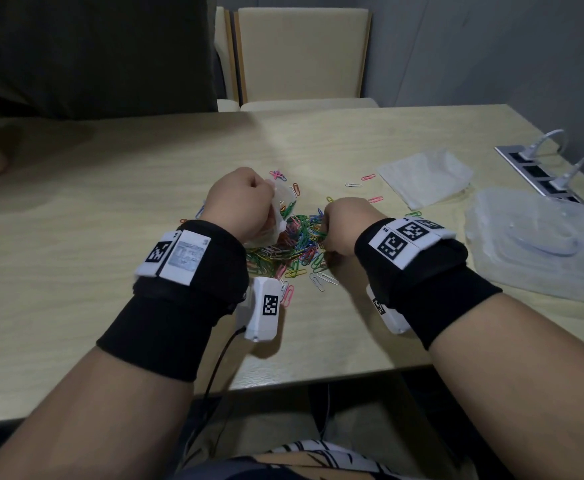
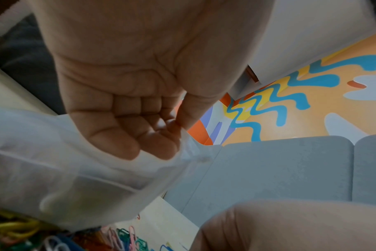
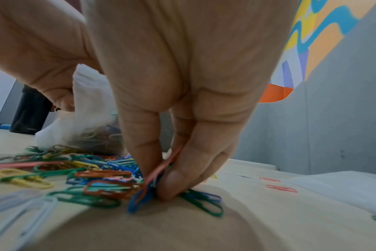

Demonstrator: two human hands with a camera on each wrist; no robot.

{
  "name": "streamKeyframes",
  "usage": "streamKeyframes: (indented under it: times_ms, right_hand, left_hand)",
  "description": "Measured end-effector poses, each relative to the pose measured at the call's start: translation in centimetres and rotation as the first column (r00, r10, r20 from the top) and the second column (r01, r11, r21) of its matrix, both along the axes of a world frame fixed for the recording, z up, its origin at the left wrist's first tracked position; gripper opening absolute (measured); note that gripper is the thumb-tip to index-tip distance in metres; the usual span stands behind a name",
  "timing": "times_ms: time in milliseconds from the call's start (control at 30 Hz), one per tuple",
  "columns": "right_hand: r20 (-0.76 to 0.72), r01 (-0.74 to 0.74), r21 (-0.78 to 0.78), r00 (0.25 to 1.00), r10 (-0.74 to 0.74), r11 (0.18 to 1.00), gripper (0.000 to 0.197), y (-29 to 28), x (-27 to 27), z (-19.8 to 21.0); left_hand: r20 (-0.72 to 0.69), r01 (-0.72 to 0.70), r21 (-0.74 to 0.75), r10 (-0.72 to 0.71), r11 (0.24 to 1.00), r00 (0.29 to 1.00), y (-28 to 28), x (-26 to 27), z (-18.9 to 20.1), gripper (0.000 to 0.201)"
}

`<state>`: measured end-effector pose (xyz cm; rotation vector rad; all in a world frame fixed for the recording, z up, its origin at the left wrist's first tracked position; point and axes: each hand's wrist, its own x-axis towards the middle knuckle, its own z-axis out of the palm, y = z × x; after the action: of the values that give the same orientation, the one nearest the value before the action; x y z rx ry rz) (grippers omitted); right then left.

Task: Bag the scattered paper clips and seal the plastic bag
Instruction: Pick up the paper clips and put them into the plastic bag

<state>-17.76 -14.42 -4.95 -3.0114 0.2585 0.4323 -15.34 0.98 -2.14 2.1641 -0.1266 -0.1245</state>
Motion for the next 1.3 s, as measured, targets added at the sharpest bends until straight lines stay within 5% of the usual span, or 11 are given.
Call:
streamKeyframes:
  times_ms: [233,300,400,500,633,700,867,1100,1300]
  right_hand:
    - [0.139,0.132,0.301,0.974,-0.18,0.944,0.018,-1.1,-0.1,1.8]
    - [0.149,0.165,0.6,0.938,-0.313,0.783,0.015,-1.0,0.1,2.6]
    - [0.037,0.142,0.913,0.904,-0.425,0.383,0.017,-0.1,0.2,3.7]
    - [0.002,0.113,0.961,0.91,-0.415,0.254,0.014,0.9,0.3,4.1]
    - [0.016,0.153,0.906,0.919,-0.394,0.395,0.009,1.4,1.0,4.0]
    - [0.009,0.156,0.872,0.942,-0.335,0.464,0.022,1.6,1.1,4.5]
    - [0.07,0.037,0.777,0.987,-0.145,0.628,0.021,2.3,0.3,5.9]
    - [0.228,0.031,0.544,0.956,-0.183,0.838,0.018,0.9,0.5,5.7]
    - [-0.127,0.073,0.124,0.99,-0.057,0.99,0.079,1.5,0.0,3.9]
  left_hand:
    - [-0.02,-0.002,-0.016,0.002,1.0,1.0,0.0,0.1,-0.1,0.024]
    - [-0.029,-0.005,-0.025,0.004,1.0,1.0,-0.1,-0.1,0.0,0.024]
    - [-0.018,-0.001,-0.02,0.001,1.0,1.0,-0.4,-0.1,0.0,0.022]
    - [-0.019,0.005,-0.024,-0.006,1.0,1.0,-0.5,-0.1,-0.1,0.02]
    - [0.004,-0.015,-0.012,0.015,1.0,1.0,-0.6,-0.4,0.2,0.021]
    - [0.015,-0.027,-0.003,0.027,1.0,1.0,-0.5,-0.3,0.2,0.021]
    - [0.021,-0.042,-0.016,0.043,0.999,0.999,-0.4,-0.1,0.0,0.022]
    - [0.023,-0.087,-0.063,0.088,0.994,0.996,0.2,0.6,-0.3,0.026]
    - [0.134,-0.242,-0.094,0.254,0.966,0.958,1.8,2.1,0.2,0.03]
